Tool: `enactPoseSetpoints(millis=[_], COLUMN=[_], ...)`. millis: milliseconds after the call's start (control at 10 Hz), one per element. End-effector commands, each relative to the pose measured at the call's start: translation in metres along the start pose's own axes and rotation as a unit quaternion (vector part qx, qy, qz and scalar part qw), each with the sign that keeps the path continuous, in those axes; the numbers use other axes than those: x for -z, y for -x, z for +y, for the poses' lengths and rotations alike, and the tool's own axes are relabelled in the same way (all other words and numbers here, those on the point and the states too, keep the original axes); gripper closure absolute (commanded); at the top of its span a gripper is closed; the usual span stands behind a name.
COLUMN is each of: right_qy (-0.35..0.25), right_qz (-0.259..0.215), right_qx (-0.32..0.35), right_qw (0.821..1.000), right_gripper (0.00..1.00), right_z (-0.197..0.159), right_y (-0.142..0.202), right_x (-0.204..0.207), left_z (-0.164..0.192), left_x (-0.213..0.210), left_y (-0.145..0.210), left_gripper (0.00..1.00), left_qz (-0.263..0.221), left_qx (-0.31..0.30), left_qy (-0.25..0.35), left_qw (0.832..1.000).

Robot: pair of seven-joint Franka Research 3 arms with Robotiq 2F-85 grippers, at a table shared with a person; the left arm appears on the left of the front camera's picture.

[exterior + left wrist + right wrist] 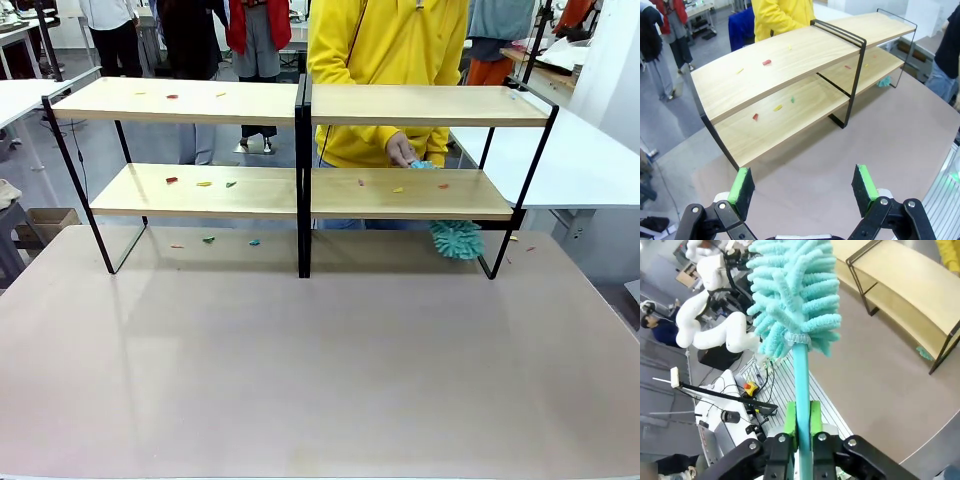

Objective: Clean the shelves.
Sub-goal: Clean a randomly selected level of the Shelf with the Duster.

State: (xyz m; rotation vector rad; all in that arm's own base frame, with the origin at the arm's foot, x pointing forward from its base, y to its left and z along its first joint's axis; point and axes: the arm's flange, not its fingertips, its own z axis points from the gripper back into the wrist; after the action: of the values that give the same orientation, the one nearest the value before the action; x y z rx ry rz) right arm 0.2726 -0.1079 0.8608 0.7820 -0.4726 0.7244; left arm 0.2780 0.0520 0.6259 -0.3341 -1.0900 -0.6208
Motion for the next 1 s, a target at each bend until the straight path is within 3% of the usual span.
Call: enactPoseSetpoints(millis=[0,100,400,500,900], right_qy=[0.054,0.115,0.163,0.201,0.228], right_qz=[-0.005,0.020,0.073,0.087,0.144], right_qx=[0.045,0.097,0.152,0.183,0.222], right_qw=[0.998,0.988,0.972,0.958,0.937], right_gripper=[0.88,0.88,0.88,0.88,0.88], right_z=[0.002,-0.003,-0.038,-0.050,-0.093], right_y=[-0.014,-0.031,-0.076,-0.081,-0.089], right_x=[0.019,0.048,0.114,0.127,0.178], left_z=[0.001,0.001,0.001,0.001,0.001], left_x=[0.000,0.000,0.000,0.000,0.000], left_y=[0.000,0.000,0.000,0.000,0.000], left_gripper=[0.00,0.00,0.00,0.00,0.00], left_qz=[0.000,0.000,0.000,0.000,0.000], left_qx=[0.003,0.003,0.003,0.003,0.003], left_qy=[0.001,0.001,0.001,0.001,0.001], left_qw=[1.000,1.000,1.000,1.000,1.000])
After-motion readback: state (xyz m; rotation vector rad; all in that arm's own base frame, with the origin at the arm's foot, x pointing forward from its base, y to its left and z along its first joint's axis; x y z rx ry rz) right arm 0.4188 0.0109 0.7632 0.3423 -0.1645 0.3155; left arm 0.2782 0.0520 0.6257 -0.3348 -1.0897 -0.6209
